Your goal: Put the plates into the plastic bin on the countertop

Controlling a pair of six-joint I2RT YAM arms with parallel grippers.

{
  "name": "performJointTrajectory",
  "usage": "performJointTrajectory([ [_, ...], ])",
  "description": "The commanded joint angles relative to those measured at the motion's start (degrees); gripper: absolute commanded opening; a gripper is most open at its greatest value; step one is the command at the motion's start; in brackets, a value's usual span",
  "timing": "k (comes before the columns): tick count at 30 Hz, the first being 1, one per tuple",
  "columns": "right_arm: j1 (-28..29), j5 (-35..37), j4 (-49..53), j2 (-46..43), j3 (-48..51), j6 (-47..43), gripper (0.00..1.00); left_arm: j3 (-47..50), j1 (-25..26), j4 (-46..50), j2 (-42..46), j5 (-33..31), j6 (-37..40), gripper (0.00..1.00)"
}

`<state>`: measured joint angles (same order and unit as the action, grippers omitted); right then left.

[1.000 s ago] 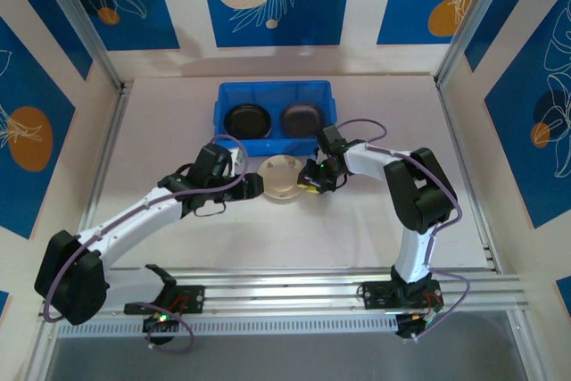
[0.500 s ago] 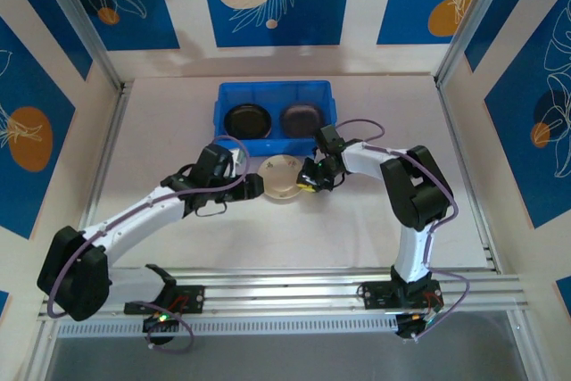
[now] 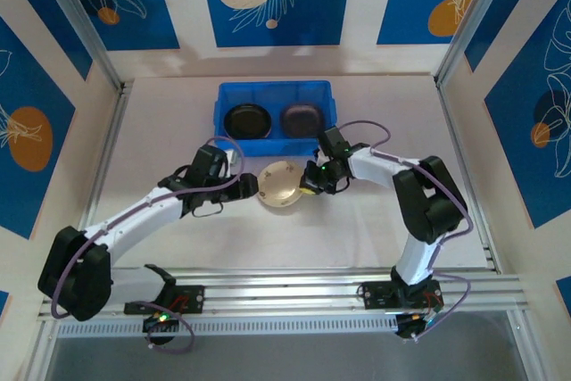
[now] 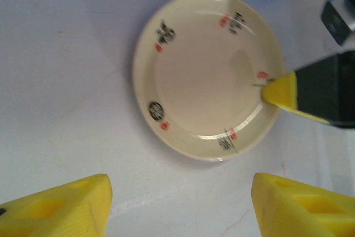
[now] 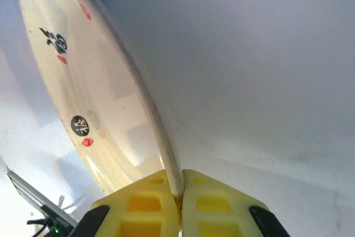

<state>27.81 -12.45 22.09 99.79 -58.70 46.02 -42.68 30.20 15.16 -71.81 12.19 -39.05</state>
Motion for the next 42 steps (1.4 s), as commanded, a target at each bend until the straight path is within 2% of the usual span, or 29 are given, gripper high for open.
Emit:
performJointTrajectory([
  [1,0.49,-3.11,4.29,-6.06,1.28,-2.23,0.0,1.54,-1.61,-2.94,2.03,2.92,-1.04,0.65],
  [5,0.84,-6.92,5.5,-11.09,1.83,-3.85,0.0,2.35,-2.72,-4.23,2.26,4.2,-1.54,0.62],
  [10,2.27,-11.3,7.22,-13.06,-0.73,-6.23,0.0,5.75,-4.83,-13.16,2.73,9.49,-5.83,0.59],
  [15,3.89,-14.36,7.57,-12.55,-3.3,-7.81,0.0,5.58,-5.56,-14.16,2.77,10.22,-6.35,0.49],
  [16,4.11,-14.57,7.47,-12.36,-3.78,-7.76,0.0,5.59,-5.75,-14.41,2.93,10.35,-6.4,0.41],
  [18,4.27,-15.22,6.79,-11.91,-4.2,-7.36,0.0,5.41,-6.15,-14.45,3.08,10.9,-6.6,0.17],
  [20,4.38,-15.92,6.19,-11.18,-4.9,-7.22,0.0,5.46,-6.51,-14.79,3.56,11.53,-6.88,0.0],
  [22,4.51,-16.11,6.25,-10.05,-6.39,-7.35,0.0,6.04,-6.75,-15.77,4.37,12.25,-7.27,0.0],
  [27,4.62,-13.43,7.25,-7.81,-10.43,-7.73,0.3,8.11,-7.82,-20.16,5.88,15.54,-9.82,0.0],
  [29,4.54,-12.33,7.15,-6.79,-11.77,-7.51,0.33,9.18,-8.08,-22.35,6.29,16.86,-11.58,0.0],
  [30,4.56,-12.04,7.27,-5.95,-12.72,-7.47,0.33,9.61,-8.27,-23.62,6.41,17.4,-12.4,0.0],
  [34,4.76,-10.76,8.13,-3.25,-16.62,-7.72,0.0,9.2,-8.79,-22.87,6.98,17.44,-12.25,0.0],
  [36,4.67,-9.96,8.7,-2.53,-18.36,-7.68,0.0,8.64,-9.62,-21.12,7.28,17.16,-11.79,0.0],
  [37,4.58,-9.02,9.25,-2.31,-19.48,-7.74,0.0,8.45,-10.3,-19.82,7.66,16.89,-11.44,0.1],
  [40,3.73,-7.33,10.32,-1.15,-23.24,-7.9,0.0,8.73,-12.06,-16.39,9.86,15.02,-10.11,0.83],
  [41,3.36,-6.58,11.2,-0.14,-25.29,-8.07,0.0,8.86,-12.53,-15.77,10.96,14.71,-9.31,1.0],
  [42,3.11,-5.76,12.41,1.02,-27.54,-8.42,0.0,8.64,-12.98,-14.74,11.85,14.59,-8.08,1.0],
])
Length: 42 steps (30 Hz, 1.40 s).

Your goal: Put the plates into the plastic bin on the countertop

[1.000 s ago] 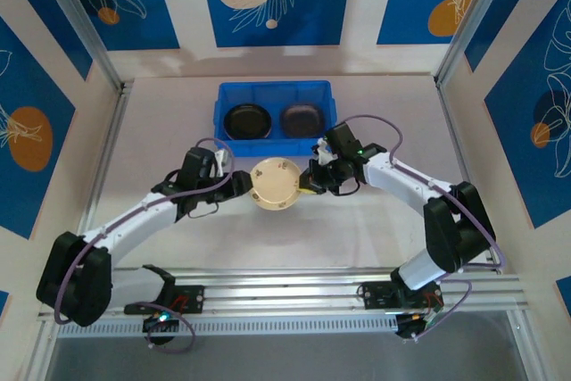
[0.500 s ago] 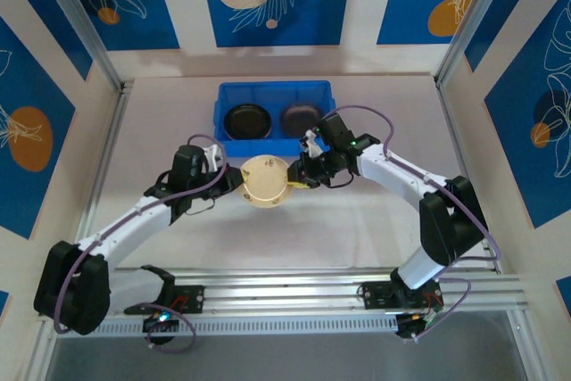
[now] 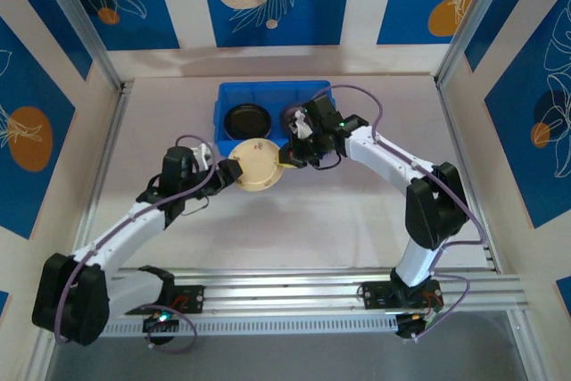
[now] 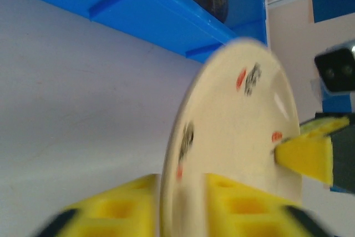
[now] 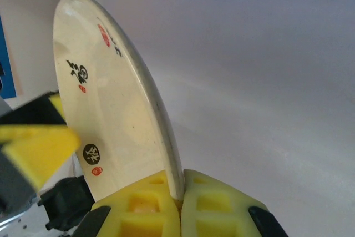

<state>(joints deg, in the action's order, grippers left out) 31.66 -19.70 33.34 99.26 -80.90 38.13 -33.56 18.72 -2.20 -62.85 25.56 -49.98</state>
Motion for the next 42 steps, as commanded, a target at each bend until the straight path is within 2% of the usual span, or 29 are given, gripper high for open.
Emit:
performJointTrajectory([
  [1,-1.02,2.5,2.23,2.22,-7.4,-0.94,0.0,-0.87,-1.74,4.05,3.65,0.8,3.8,1.0],
  [4,-1.8,6.07,4.22,6.24,-13.97,-1.41,0.0,-1.67,-1.92,7.66,5.75,-0.39,6.5,1.0],
  [13,-4.47,7.36,8.2,21.38,-35.06,-0.98,0.0,-2.27,-1.87,17.36,12.66,-8.84,13.41,1.0],
  [21,-5.99,7.51,12.12,35.13,-51.53,-0.43,0.0,-2.39,-1.89,18.13,12.2,-10.09,15.16,1.0],
  [32,-6.15,5.86,4.28,41.6,-51.87,3.25,0.0,-1.95,-1.99,16.83,10.81,-10.01,15.04,1.0],
  [42,-5.91,4.85,5.32,47.39,-56.57,4.56,0.0,-2.03,-2.02,15.78,8.58,-9.64,14.71,1.0],
])
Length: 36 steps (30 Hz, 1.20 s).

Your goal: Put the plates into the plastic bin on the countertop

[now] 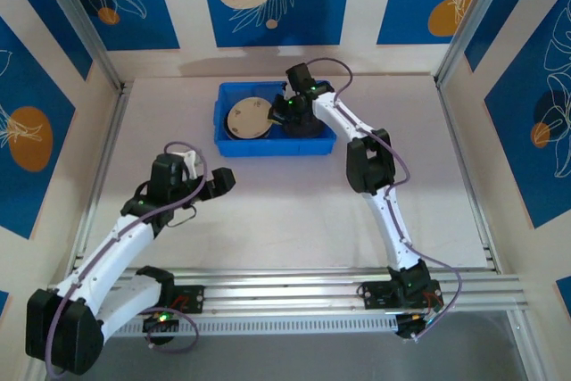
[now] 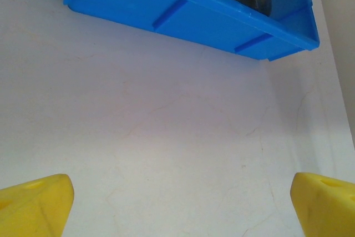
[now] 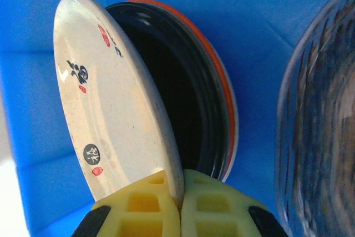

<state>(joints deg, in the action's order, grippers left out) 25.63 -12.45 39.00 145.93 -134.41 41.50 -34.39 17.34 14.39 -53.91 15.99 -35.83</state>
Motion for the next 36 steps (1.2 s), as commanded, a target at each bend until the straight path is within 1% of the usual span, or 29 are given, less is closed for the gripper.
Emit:
performJointTrajectory([
  [1,0.21,-2.24,-0.41,0.91,-3.26,1.37,0.0,-1.13,-0.62,-0.99,-0.51,0.05,0.51,1.0],
  [6,0.48,-1.8,0.8,2.53,-5.76,1.66,0.0,-0.95,-0.64,-1.39,-0.83,0.12,0.0,1.0],
  [10,0.74,-0.65,3.63,4.05,-8.64,1.24,0.24,-0.87,-0.64,-1.48,-1.11,0.12,0.02,1.0],
  [11,0.94,-0.07,4.02,4.08,-8.81,1.06,0.28,-0.86,-0.64,-1.69,-1.23,0.1,-0.05,1.0],
  [14,1.0,0.58,5.06,3.62,-9.03,0.52,0.31,-0.85,-0.6,-2.59,-1.82,0.05,-0.37,1.0],
  [24,1.67,9.94,11.47,0.76,-9.28,-4.66,0.33,-1.46,-0.62,-5.09,-4.44,0.79,-0.54,1.0],
  [29,1.73,10.0,12.25,0.83,-9.03,-5.31,0.32,-1.21,-0.63,-6.62,-5.71,1.06,-1.13,1.0],
  [33,2.09,9.2,11.68,1.41,-9.07,-5.11,0.3,-1.12,-0.61,-6.67,-6.36,1.06,-1.03,1.0],
  [34,2.14,9.03,11.56,1.73,-9.35,-5.02,0.28,-1.06,-0.62,-6.66,-6.39,0.98,-0.91,1.0],
  [36,2.52,8.59,11.66,2.39,-10.24,-4.97,0.27,-0.93,-0.66,-6.66,-6.6,0.89,-0.69,1.0],
])
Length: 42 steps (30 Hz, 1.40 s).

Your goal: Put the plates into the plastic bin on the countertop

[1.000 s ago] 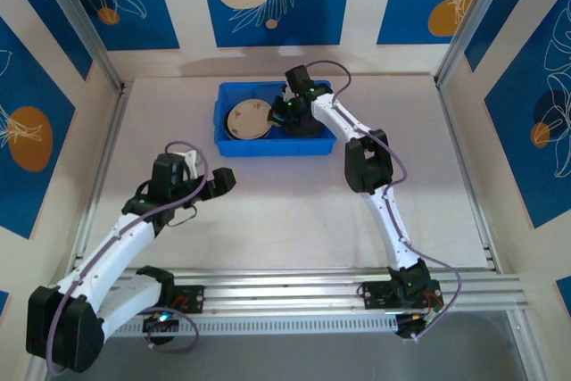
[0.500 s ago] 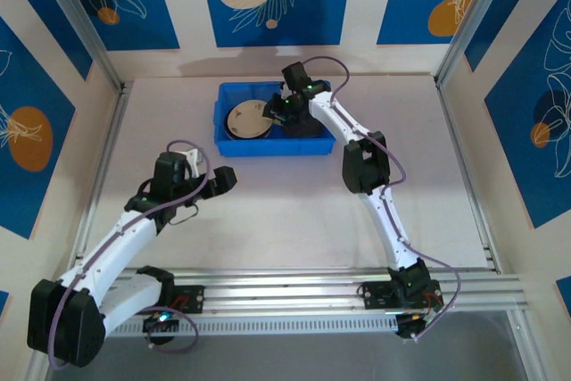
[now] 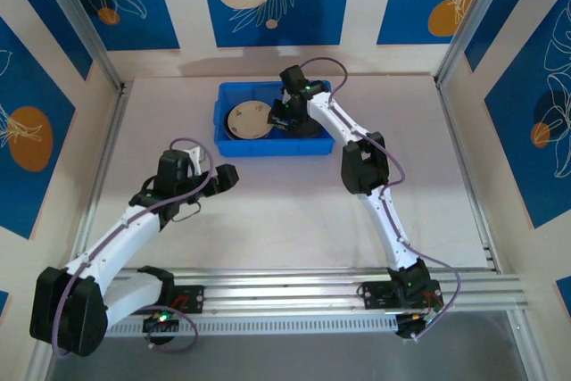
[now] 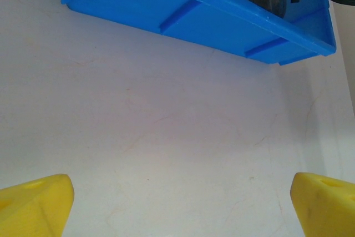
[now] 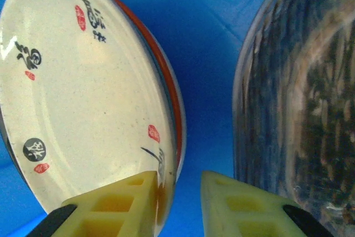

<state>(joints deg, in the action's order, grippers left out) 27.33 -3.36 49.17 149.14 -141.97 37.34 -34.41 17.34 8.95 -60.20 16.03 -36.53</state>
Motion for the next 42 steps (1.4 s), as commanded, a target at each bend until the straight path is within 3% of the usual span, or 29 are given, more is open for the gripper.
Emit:
performJointTrajectory([
  [1,1.03,-0.55,1.71,-0.42,-3.42,-0.78,0.27,-0.92,-0.72,-1.14,-0.49,0.84,0.06,1.0],
  [8,2.2,-0.79,3.22,2.38,-7.7,-0.63,0.26,-0.79,-0.72,-1.56,-1.38,0.83,0.06,1.0],
  [32,0.27,1.14,5.88,-3.64,-3.21,-3.65,0.32,-2.76,-0.8,-0.13,0.37,0.6,0.63,1.0],
  [36,0.4,2.96,3.71,-9.43,3.89,-4.79,0.32,-2.77,-0.82,0.95,4.23,-1.66,1.05,1.0],
  [42,0.64,6.69,-5.95,-29.96,26.66,-7.42,0.37,-7.58,-0.78,6.68,5.32,-9.74,5.48,1.0],
])
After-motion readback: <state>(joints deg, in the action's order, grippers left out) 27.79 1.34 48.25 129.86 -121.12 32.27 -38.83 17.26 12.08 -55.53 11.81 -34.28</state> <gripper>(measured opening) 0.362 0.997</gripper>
